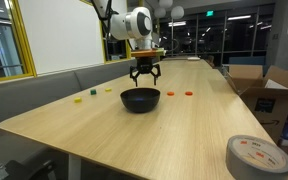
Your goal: Pick up the yellow, blue and orange objects from the table and put them in the bowl
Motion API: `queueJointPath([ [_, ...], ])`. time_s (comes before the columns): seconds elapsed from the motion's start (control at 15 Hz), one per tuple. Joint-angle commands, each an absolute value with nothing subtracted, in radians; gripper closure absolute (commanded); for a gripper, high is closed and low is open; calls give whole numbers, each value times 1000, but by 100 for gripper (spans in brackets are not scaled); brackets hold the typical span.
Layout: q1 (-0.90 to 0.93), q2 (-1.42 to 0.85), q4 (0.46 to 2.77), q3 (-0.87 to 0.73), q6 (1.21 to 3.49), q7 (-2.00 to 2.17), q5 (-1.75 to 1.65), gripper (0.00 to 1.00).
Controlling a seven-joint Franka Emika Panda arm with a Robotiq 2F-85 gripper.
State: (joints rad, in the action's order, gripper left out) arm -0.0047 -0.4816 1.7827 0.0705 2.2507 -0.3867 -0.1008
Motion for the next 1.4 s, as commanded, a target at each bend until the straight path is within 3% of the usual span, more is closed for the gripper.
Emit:
queueJointPath([
  [0.0, -17, -566, 1668, 75, 2233, -374, -75, 0],
  [1.33, -29, -725, 1519, 81, 2269, -293, -49, 0],
])
